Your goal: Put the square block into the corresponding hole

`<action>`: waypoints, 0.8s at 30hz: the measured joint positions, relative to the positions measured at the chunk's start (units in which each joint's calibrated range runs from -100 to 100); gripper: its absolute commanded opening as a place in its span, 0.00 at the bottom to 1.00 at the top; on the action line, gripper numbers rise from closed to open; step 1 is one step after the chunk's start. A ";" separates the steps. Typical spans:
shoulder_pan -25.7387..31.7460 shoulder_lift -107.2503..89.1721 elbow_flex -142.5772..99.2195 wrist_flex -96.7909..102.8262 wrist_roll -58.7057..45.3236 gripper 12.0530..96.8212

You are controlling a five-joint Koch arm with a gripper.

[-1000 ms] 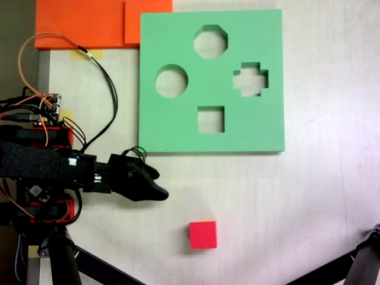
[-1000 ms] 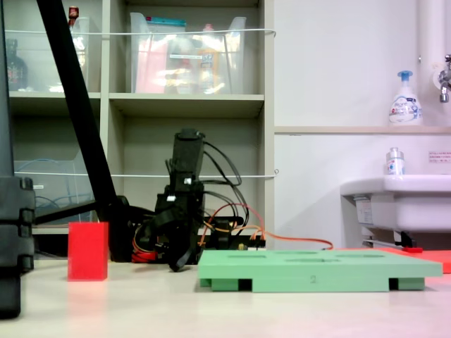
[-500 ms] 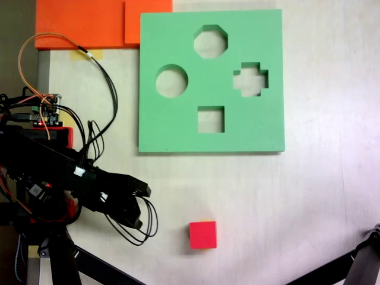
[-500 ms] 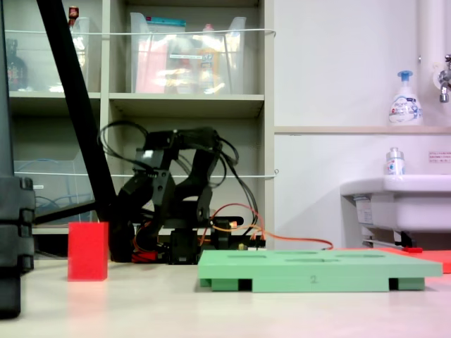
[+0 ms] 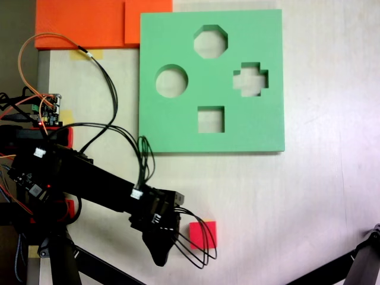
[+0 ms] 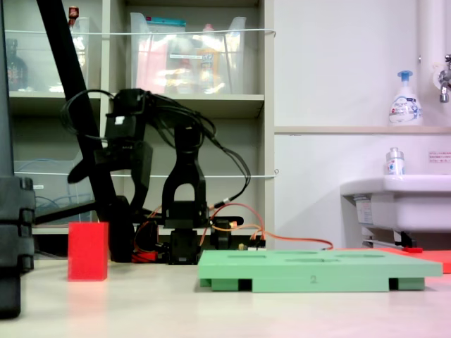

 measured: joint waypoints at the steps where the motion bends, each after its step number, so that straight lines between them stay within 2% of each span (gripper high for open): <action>1: 0.05 3.15 2.06 -0.20 0.00 0.92; 12: 1.71 27.91 12.54 -0.49 -1.56 0.91; 24: 2.15 42.95 17.25 -0.39 -2.74 0.90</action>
